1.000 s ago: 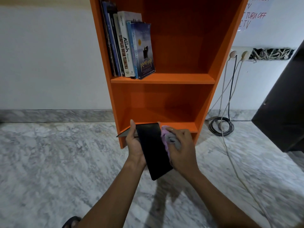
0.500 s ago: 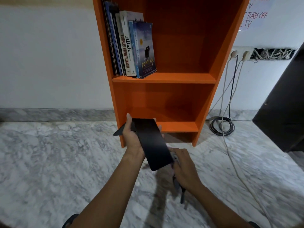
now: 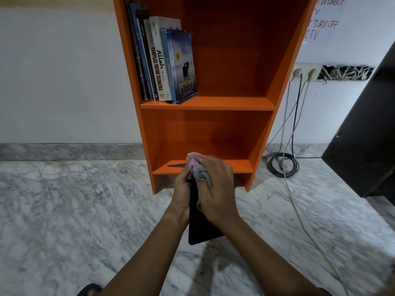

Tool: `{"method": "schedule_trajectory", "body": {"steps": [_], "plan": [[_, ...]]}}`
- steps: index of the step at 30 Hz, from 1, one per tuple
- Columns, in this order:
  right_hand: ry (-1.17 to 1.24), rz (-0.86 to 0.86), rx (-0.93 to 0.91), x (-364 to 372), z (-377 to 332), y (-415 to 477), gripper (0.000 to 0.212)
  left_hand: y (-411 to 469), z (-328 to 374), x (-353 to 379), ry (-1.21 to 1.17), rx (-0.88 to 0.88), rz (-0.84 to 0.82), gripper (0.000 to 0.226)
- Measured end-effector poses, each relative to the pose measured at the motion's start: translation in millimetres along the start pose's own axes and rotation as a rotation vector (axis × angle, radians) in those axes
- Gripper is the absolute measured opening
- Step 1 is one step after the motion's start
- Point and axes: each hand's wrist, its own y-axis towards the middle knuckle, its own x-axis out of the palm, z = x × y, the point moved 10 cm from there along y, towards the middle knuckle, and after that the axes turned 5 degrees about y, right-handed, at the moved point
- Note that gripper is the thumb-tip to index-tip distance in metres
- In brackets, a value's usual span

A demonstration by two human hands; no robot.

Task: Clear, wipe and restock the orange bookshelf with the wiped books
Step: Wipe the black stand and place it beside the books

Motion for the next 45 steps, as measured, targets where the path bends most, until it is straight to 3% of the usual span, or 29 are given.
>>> {"method": "schedule_trajectory", "body": {"steps": [2, 4, 7, 10, 12, 15, 16, 19, 21, 22, 25, 27, 31, 35, 37, 40, 42, 45], "plan": [[0.001, 0.050, 0.036, -9, 8, 5, 0.029, -3, -6, -2, 0.021, -0.049, -0.033, 0.041], [0.085, -0.008, 0.091, -15, 24, 17, 0.025, -9, -8, -1, 0.080, -0.097, -0.109, 0.037], [0.158, -0.147, 0.261, -21, 52, 34, 0.022, -13, -14, 0, 0.209, -0.133, -0.193, 0.062], [0.146, -0.254, 0.368, -22, 67, 37, 0.017, -18, -12, -1, 0.210, -0.134, -0.212, 0.066], [0.192, -0.240, 0.304, -23, 52, 41, 0.023, -18, -7, -3, 0.189, -0.106, -0.206, 0.060], [0.337, -0.315, 0.088, -10, 6, 42, 0.027, -24, 7, 5, 0.114, -0.077, -0.128, 0.024], [0.356, -0.389, 0.050, -2, -5, 40, 0.026, -20, 7, 0, 0.096, -0.074, -0.108, 0.030], [0.370, -0.565, 0.075, 11, -6, 37, 0.028, -17, 4, -12, 0.271, -0.132, -0.041, 0.020], [0.351, -0.593, 0.109, 11, 8, 38, 0.034, -18, -13, -15, 0.307, -0.250, -0.093, 0.027], [0.329, -0.587, 0.131, 10, 18, 38, 0.036, -23, -25, -7, 0.267, -0.333, -0.213, 0.012], [0.280, -0.521, 0.252, 7, 55, 32, 0.032, -32, -45, -4, 0.393, -0.453, -0.341, 0.099], [0.289, -0.435, 0.373, 1, 79, 23, 0.029, -39, -56, -6, 0.464, -0.512, -0.428, 0.114], [0.422, -0.243, 0.501, -13, 104, 9, 0.020, -39, -61, -17, 0.532, -0.580, -0.390, 0.081], [0.363, 0.083, 0.573, -51, 129, 9, 0.013, -17, -30, -19, 0.817, -0.405, -0.382, 0.042], [0.316, 0.250, 0.624, -74, 144, 7, 0.012, 2, -3, -32, 1.028, -0.253, -0.239, 0.049], [0.332, 0.365, 0.643, -88, 150, 7, 0.014, 16, 15, -37, 1.077, -0.062, -0.137, 0.056], [0.325, 0.373, 0.635, -90, 148, 8, 0.016, 19, 21, -39, 1.066, 0.012, -0.098, 0.063], [0.140, 0.323, 0.575, -93, 145, 6, 0.019, 20, 31, -43, 1.073, 0.066, -0.064, 0.051]]}}
